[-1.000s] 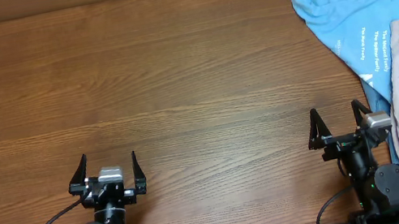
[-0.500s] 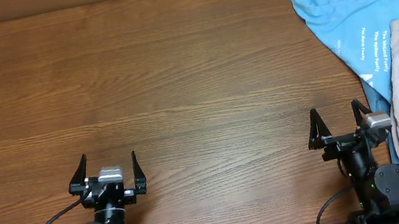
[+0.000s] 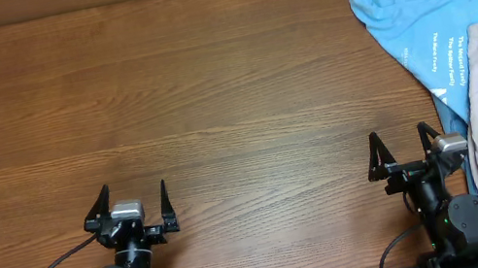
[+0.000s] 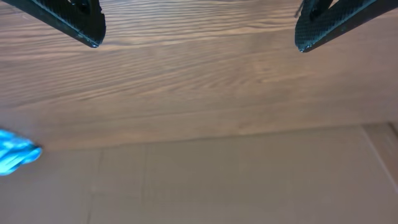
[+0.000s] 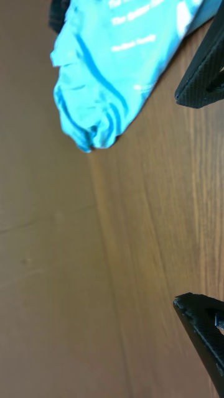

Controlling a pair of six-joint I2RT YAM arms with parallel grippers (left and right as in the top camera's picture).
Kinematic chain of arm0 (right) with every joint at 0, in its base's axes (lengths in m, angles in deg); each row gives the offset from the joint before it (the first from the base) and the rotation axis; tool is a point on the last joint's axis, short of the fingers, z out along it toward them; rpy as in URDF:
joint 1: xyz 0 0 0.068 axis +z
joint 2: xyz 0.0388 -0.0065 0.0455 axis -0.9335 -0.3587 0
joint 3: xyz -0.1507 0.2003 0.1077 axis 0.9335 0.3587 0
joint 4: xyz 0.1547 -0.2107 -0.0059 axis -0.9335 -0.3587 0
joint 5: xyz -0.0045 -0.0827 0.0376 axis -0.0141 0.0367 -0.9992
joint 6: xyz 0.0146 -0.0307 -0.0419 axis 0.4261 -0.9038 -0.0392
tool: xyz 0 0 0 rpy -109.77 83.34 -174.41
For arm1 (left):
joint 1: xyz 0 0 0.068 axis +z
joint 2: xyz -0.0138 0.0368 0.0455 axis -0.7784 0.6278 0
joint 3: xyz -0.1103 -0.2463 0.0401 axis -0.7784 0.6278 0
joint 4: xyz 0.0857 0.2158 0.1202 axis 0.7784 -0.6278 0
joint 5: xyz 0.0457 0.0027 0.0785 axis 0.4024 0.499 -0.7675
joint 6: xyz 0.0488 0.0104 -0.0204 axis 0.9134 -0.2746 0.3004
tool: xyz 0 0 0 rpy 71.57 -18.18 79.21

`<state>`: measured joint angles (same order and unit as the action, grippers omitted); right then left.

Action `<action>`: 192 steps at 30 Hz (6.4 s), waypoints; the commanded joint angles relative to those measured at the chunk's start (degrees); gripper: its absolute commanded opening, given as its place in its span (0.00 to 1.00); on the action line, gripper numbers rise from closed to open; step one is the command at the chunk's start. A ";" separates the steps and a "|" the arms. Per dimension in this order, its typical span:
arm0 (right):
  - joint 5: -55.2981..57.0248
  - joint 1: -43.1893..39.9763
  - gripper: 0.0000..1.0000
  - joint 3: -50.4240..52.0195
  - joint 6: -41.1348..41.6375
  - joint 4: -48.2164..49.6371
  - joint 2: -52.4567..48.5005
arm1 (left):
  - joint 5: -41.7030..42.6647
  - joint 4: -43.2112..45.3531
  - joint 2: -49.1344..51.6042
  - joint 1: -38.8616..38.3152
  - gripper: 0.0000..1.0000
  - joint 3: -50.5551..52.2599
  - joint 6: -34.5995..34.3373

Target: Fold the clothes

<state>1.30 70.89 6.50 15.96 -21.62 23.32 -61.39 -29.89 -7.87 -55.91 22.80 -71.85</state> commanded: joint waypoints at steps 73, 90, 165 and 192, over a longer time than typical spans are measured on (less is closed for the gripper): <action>-13.33 0.20 0.22 -91.60 2.67 -64.04 -88.61 | 6.84 -36.35 40.87 0.00 1.00 -53.72 -4.28; 20.41 -4.70 0.66 -86.03 20.83 -73.18 -88.65 | 6.84 -36.63 41.07 0.00 1.00 -53.70 -4.28; -3.17 18.75 0.83 -92.28 7.80 -41.13 -92.35 | 6.86 -35.69 41.09 0.00 1.00 -53.70 -4.28; -3.21 -3.67 0.36 -92.28 -0.98 -62.75 -88.61 | 18.23 -27.67 68.41 -6.56 1.00 -53.70 -16.33</action>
<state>-1.78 67.77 -84.52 16.24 -84.46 -66.62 -45.06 -58.37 57.35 -59.63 -29.57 -85.29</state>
